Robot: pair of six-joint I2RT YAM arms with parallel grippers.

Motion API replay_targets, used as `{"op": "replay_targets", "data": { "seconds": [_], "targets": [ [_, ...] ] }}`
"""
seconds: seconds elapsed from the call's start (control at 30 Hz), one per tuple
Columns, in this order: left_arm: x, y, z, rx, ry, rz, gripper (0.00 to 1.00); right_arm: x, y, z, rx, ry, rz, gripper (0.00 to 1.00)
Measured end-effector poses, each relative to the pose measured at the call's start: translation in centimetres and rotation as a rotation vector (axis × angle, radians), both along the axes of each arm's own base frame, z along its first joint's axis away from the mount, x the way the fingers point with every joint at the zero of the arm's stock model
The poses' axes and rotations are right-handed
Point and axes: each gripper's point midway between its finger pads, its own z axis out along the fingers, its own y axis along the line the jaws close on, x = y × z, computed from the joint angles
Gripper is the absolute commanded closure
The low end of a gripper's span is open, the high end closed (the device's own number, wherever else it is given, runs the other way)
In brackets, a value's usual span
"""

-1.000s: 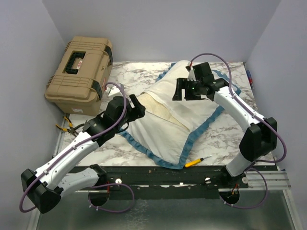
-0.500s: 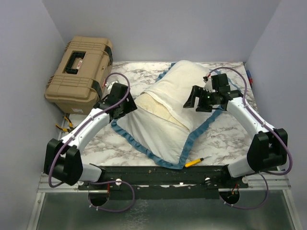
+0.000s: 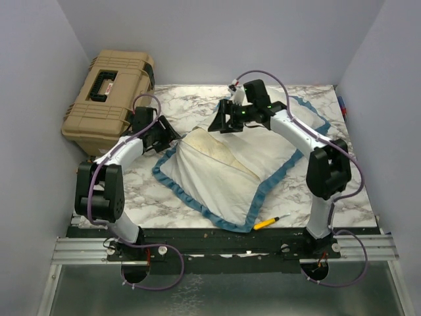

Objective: Put the pillow into the pillowcase

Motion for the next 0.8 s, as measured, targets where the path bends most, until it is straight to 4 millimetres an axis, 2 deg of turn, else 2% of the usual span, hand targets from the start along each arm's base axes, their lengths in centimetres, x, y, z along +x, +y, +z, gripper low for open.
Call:
{"op": "replay_targets", "data": {
  "seconds": [0.03,0.13,0.27,0.33,0.43,0.57,0.7,0.8],
  "targets": [
    [0.4,-0.3,-0.3,-0.022,0.002,-0.009,0.49,0.3,1.1,-0.1,0.008,0.0,0.022,0.32],
    [1.3,-1.5,-1.2,-0.075,0.023,-0.051,0.61,1.3,3.8,-0.6,0.046,0.02,0.076,0.35],
    [1.6,-3.1,-2.7,-0.118,0.054,-0.1,1.0,1.9,5.7,-1.7,0.079,0.05,0.119,0.44],
    [1.5,-3.6,-3.0,-0.126,0.062,-0.117,1.0,1.9,6.4,-2.1,0.1,0.064,0.14,0.51],
    [1.5,-3.8,-3.1,-0.135,0.065,-0.122,1.0,1.1,7.6,-2.4,0.129,0.084,0.194,0.54],
    [1.5,-3.8,-2.0,-0.137,0.042,-0.12,1.0,-0.7,9.0,-3.7,0.115,0.1,0.256,0.69],
    [1.5,-3.6,1.3,-0.145,-0.025,-0.1,1.0,-2.3,8.9,-6.7,0.032,0.172,0.266,0.72],
    [1.4,-3.3,4.5,-0.146,-0.092,-0.06,1.0,-3.2,7.6,-10.0,-0.072,0.239,0.234,0.72]
  ]
}}
